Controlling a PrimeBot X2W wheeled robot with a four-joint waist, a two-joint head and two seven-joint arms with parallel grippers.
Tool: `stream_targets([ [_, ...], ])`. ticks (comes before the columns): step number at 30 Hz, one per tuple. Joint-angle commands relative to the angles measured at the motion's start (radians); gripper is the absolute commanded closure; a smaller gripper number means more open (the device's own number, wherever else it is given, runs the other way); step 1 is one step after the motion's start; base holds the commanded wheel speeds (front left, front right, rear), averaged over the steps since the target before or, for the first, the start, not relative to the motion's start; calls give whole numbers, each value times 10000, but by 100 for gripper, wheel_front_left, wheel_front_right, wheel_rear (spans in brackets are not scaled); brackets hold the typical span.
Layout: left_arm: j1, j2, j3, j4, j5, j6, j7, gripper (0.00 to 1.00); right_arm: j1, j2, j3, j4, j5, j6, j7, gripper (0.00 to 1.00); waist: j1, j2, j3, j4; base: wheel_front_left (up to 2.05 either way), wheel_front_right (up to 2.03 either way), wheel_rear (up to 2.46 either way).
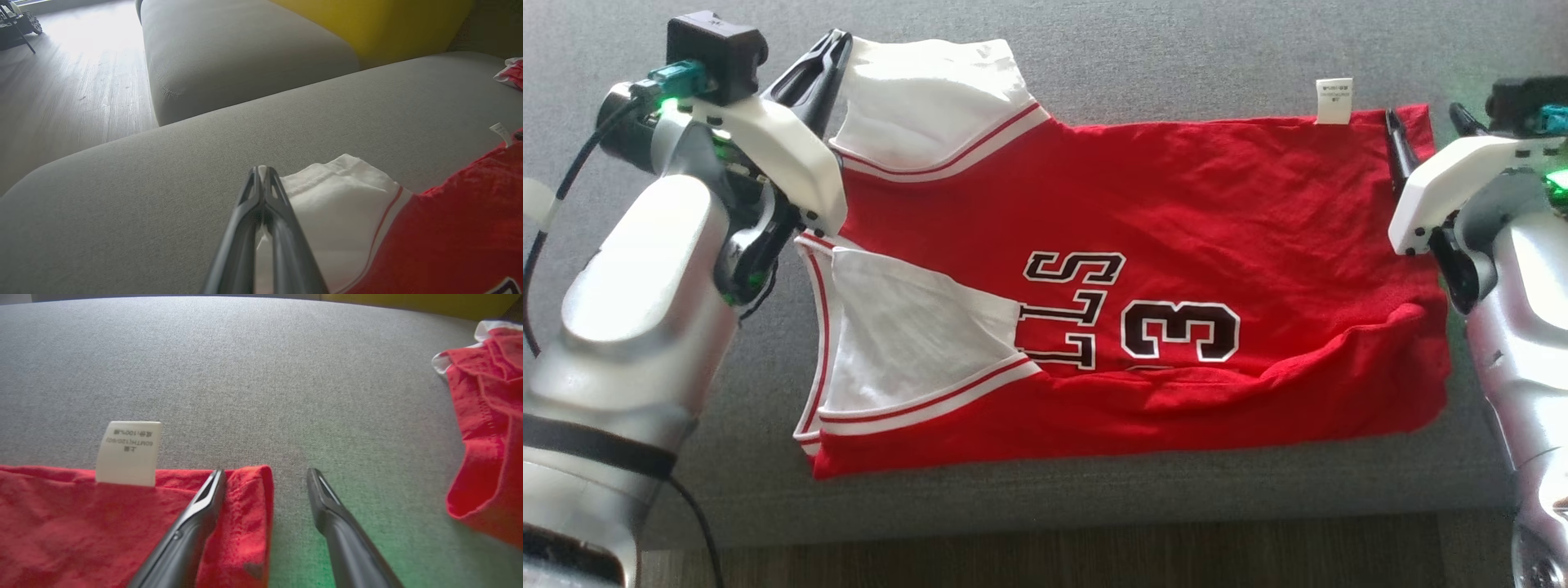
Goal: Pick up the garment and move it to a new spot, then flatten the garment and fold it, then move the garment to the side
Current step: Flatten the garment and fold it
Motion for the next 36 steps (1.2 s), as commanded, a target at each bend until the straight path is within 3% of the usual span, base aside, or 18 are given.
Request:
stream_targets([
  [1, -252, 455, 345, -294, -95, 41, 21, 100, -277, -14, 162, -123, -70, -4, -117, 0, 0, 0, -9, 7, 0, 0, 0],
  [2, -242, 470, 340, -300, -102, 47, 25, 100, -307, 1, 185, -18, -74, -4, -142, 9, 0, 0, -19, 11, 0, 0, 0],
  [3, -233, 484, 334, -305, -108, 50, 31, 100, -338, 14, 212, 84, -72, -4, -162, 38, 0, 0, -30, 13, 0, 0, 0],
  [4, -224, 498, 329, -312, -116, 53, 35, 100, -366, 34, 243, 186, -53, -4, -168, 82, 0, 0, -42, 15, 0, 0, 0],
  [5, -216, 511, 325, -321, -124, 59, 40, 100, -395, 51, 302, 267, -38, -4, -191, 100, 0, 0, -56, 17, 0, 0, 0],
  [23, 678, 902, 596, -942, -656, 365, -114, 100, -16, -5, 1066, 594, 504, -4, -2040, 100, 0, 0, -859, 26, 0, 0, 0],
  [36, 2279, 1404, 805, -2190, -1488, 512, 197, 100, 1381, -231, 1482, 18, 1146, -4, -2127, 100, 0, 0, -1773, 227, 0, 0, 0],
])
